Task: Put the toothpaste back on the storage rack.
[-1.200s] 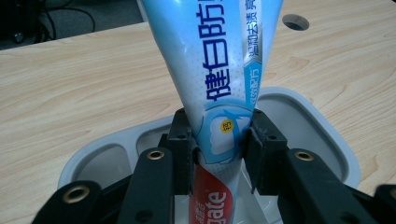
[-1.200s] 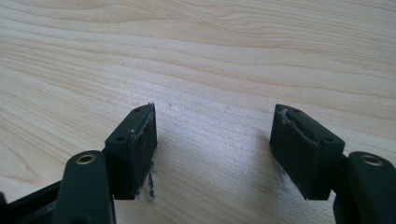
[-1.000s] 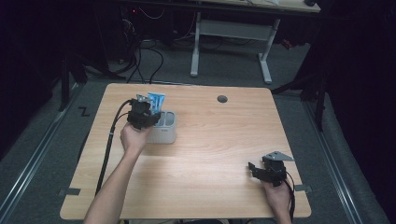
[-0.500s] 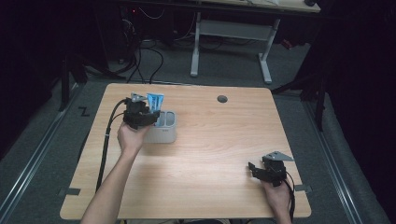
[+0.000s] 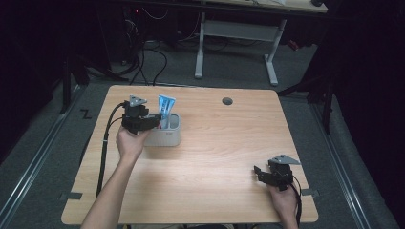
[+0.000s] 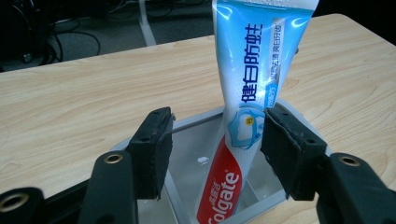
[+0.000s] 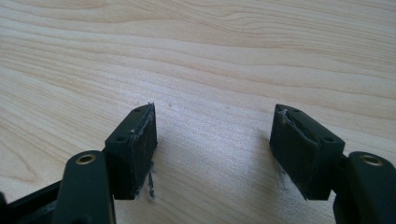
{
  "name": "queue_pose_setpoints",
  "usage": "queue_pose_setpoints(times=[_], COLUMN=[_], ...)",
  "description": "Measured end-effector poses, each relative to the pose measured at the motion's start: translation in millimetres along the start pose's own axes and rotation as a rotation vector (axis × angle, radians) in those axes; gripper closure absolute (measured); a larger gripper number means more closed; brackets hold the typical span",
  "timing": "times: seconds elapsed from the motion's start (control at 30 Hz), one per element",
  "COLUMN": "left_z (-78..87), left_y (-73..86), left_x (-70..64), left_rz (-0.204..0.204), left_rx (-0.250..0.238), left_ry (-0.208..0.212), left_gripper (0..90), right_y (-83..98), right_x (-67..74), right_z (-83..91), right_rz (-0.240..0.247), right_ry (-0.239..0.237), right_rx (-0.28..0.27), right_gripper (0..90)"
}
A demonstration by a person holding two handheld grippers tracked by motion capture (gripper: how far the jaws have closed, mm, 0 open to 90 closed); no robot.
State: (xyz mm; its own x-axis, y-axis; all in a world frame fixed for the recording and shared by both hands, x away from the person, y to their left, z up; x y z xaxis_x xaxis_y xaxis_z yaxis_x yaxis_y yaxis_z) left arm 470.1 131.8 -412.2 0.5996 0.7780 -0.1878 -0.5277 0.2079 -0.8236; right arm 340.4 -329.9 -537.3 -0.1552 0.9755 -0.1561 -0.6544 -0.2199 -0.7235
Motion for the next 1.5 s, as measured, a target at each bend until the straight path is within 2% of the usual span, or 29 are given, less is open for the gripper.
queue_pose_setpoints(times=[0.6,1.07,1.5], left_z=[33.3,55.4,67.5], left_y=[6.4,13.8,20.5], left_x=[4.2,5.5,6.6], left_rz=[0.015,0.016,0.026], left_rx=[-0.084,-0.120,-0.137], left_ry=[-0.007,-0.012,-0.026], left_gripper=[43.6,43.8,43.8], right_y=[0.0,0.1,0.1], right_x=[0.0,0.1,0.0], right_z=[0.0,0.1,0.0], right_rz=[0.000,0.000,0.002], right_ry=[0.000,0.001,0.000], right_rx=[0.000,0.000,-0.001], right_gripper=[32.0,32.0,31.9])
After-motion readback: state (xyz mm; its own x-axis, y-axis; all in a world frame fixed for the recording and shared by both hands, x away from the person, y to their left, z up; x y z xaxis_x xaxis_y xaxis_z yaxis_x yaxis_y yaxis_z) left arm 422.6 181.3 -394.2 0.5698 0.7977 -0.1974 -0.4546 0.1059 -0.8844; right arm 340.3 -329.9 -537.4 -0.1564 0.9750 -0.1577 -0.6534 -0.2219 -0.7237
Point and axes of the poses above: each handheld gripper's, and its own axes: z roughly backward along the jaws, y roughly out of its underside, x roughly to its left, the point moved 1 cm from there along -z, roughly forward along the jaws, and after that the axes turned 12 degrees about y, right-handed, at the moved point
